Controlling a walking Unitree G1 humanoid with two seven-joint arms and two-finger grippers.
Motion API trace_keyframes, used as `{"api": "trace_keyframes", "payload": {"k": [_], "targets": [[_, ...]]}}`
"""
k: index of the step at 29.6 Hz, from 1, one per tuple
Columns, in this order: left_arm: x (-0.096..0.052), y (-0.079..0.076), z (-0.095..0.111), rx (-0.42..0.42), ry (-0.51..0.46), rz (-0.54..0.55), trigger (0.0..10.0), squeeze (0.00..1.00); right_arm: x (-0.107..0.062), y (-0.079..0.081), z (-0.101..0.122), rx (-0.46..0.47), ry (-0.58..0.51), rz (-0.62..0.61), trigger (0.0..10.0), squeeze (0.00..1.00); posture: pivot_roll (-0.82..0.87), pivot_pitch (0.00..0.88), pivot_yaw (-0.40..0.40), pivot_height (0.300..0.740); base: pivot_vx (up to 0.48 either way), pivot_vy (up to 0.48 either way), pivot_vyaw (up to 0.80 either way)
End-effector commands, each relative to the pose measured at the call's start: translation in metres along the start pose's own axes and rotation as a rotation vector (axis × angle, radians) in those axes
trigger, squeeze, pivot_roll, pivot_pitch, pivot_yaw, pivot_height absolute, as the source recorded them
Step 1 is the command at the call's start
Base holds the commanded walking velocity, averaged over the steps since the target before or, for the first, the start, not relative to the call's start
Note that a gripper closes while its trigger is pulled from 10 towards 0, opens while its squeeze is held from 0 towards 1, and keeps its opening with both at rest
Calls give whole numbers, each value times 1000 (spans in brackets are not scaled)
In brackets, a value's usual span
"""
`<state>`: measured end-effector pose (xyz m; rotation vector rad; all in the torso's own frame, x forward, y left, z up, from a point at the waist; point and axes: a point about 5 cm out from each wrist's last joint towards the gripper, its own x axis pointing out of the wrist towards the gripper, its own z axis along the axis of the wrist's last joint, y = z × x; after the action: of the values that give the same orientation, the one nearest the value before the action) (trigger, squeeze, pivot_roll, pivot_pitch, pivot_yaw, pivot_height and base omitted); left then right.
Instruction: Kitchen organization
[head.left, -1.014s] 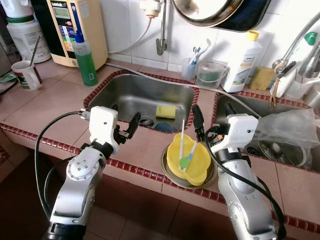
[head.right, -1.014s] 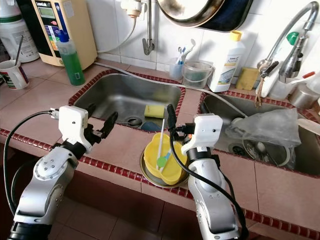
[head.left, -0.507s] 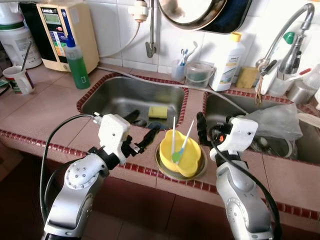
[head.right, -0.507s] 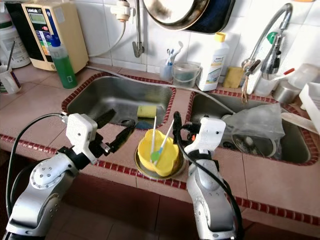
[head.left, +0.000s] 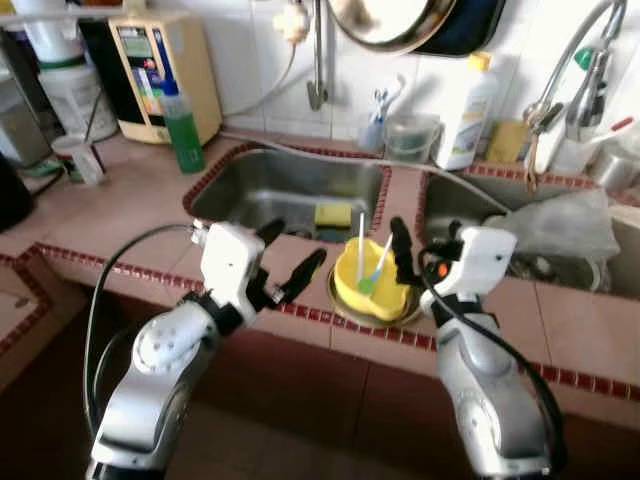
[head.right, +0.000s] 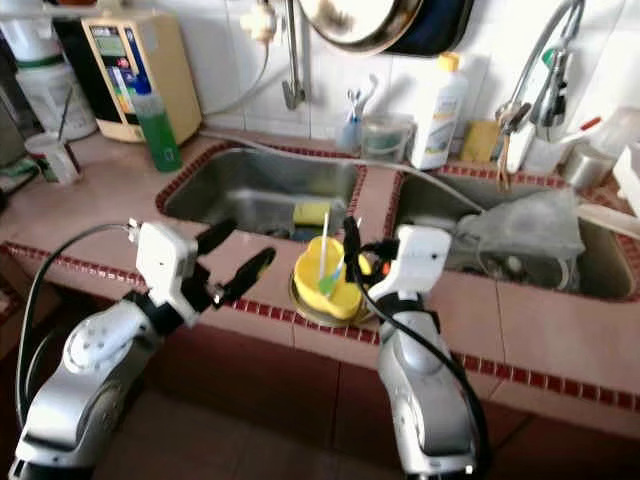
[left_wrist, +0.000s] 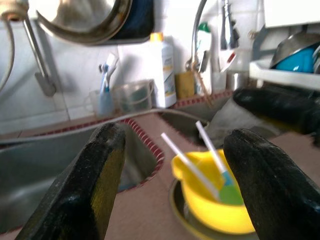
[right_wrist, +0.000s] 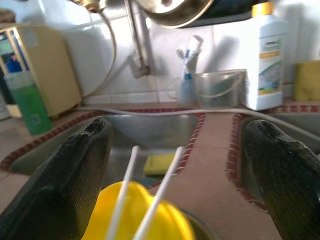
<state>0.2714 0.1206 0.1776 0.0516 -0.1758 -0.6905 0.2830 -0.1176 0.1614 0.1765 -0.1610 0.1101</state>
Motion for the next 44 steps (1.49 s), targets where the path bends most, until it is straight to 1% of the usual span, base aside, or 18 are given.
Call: {"api": "trace_keyframes", "payload": {"k": [1,6,8,10,11,14,19,21,23,25,26,32,34,35,41,42,43,44], "targets": [[2,1,3,7,-1,2,10000,0,1,3,8,-21,-36,25,10000,0,-106,19,18,740,0,0,0],[2,-1,3,10,6,-27,10000,0,-2,-1,5,-18,-24,8,10000,0,-106,26,21,740,0,0,0],[1,-6,1,13,15,-57,10000,0,-2,-5,5,-22,-18,-8,10000,0,-107,30,23,740,0,0,0],[-1,-15,-2,3,35,-108,10000,0,0,-12,4,-38,-8,-34,10000,0,-107,30,23,740,0,0,0],[-1,-16,-2,3,35,-113,10000,0,0,-13,4,-45,-9,-38,10000,0,-107,37,27,740,0,0,0],[-2,-24,-2,-8,34,-151,10000,0,3,-19,4,-27,-3,-56,10000,0,-108,43,32,740,0,0,0],[-1,-32,-1,-6,40,-196,10000,0,11,-27,5,-28,3,-61,10000,0,-104,51,35,740,0,0,0],[0,-32,-1,0,39,-193,10000,0,17,-31,6,-23,10,-63,10000,0,-103,53,38,740,0,0,0],[1,-30,2,2,34,-186,10000,0,27,-36,7,17,22,-75,10000,0,-99,57,37,740,0,0,0],[3,-29,2,11,35,-178,10000,0,31,-37,7,18,35,-83,10000,0,-97,57,37,740,0,0,0],[4,-28,2,14,37,-174,10000,0,37,-39,6,28,59,-84,10000,0,-96,59,35,740,0,0,0],[7,-30,4,6,33,-169,10000,0,50,-36,3,41,118,-46,10000,0,-91,67,32,740,0,0,0],[8,-32,5,-1,31,-171,10000,0,55,-34,2,31,131,-18,10000,0,-90,71,29,740,0,0,0],[8,-37,6,-7,23,-181,10000,0,60,-29,1,48,150,31,10000,0,-85,74,25,740,0,0,0],[6,-42,6,-1,19,-196,10000,0,64,-24,4,69,151,92,10000,0,-77,75,18,740,0,0,0],[4,-45,4,2,28,-205,10000,0,65,-23,5,84,154,127,10000,0,-72,73,13,740,0,0,0],[3,-46,3,7,35,-209,10000,0,66,-22,5,122,167,166,10000,0,-72,73,12,740,0,0,0],[3,-46,3,7,35,-209,10000,0,66,-22,5,122,167,166,10000,0,-72,73,12,740,0,0,0]]}}
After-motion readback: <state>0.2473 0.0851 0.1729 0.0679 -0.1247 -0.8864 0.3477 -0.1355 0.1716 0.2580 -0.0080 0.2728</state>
